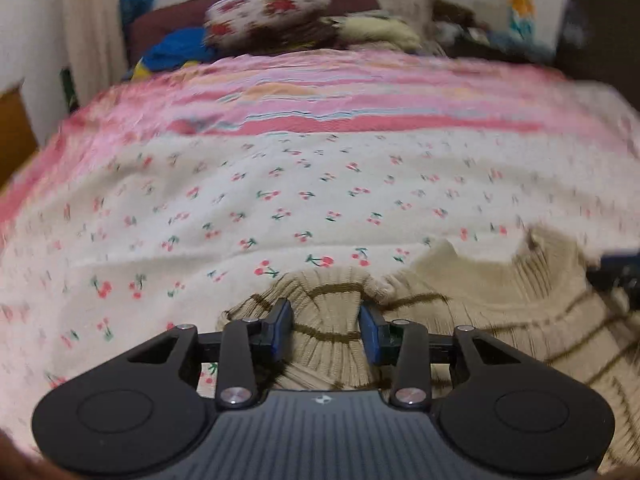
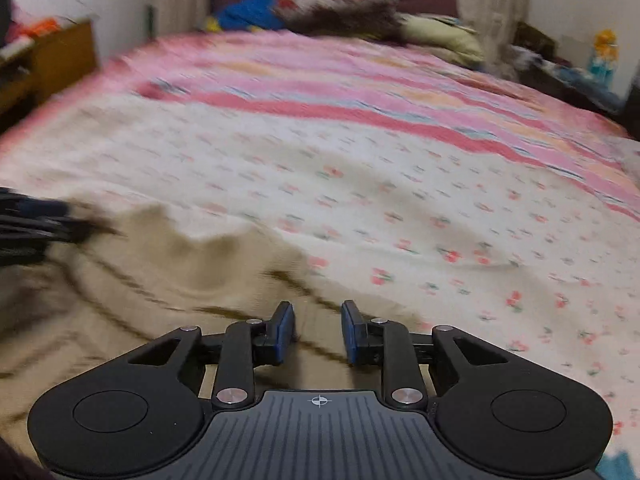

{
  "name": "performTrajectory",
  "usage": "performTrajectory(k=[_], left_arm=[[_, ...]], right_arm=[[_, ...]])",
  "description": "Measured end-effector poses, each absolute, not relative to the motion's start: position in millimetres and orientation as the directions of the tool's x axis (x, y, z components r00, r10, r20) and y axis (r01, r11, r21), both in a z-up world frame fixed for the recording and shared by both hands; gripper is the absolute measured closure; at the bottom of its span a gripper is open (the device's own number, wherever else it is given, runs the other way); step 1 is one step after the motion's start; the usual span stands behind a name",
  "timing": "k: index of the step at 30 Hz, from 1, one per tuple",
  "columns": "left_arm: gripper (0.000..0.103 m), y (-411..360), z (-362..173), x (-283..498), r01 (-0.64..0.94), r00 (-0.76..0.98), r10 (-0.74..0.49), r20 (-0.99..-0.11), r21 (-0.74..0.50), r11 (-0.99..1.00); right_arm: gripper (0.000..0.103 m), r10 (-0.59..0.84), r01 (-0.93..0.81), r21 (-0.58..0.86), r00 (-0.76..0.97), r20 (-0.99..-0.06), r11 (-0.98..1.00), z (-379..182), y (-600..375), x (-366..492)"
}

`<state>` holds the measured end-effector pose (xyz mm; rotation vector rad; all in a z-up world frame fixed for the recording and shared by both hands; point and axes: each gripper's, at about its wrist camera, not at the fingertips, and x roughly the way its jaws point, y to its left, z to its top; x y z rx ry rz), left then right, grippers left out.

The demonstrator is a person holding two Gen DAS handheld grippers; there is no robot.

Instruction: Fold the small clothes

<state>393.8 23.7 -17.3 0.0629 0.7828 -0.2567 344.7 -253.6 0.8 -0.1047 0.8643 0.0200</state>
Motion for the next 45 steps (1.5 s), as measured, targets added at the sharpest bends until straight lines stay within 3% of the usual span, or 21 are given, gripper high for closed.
performTrajectory(k=[3, 7, 22, 45], left_arm=[[0.058, 31.8, -14.6, 388.3, 0.184, 0.710, -0.180, -0.680, -0.067, 0.981], [0.058, 39.4, -15.3, 388.5, 0.137, 0.706, -0.167, -0.688, -0.099, 0.986], [0.058, 33.8, 21.1, 330.1, 0.238, 0.731, -0.166, -0.662, 0.019, 0.971], [0.058, 58.0, 59.3, 197.7, 0.325, 0.728, -0.200, -0.656, 0.073, 0.943]], right_arm=[[0.083, -0.001, -0.004, -0.005, 0.665, -0.747, 1.000, -0.6, -265.9, 342.2], [0.083, -0.030, 0.038, -0.007, 0.674, -0.738, 0.999, -1.5, -265.6, 337.3], [0.081, 0.058, -0.061, 0.021, 0.715, -0.697, 0.998, 50.0, -253.7, 240.0], [0.076, 0.106, -0.103, 0.046, 0.705, -0.702, 0.994, 80.9, -222.7, 110.4]])
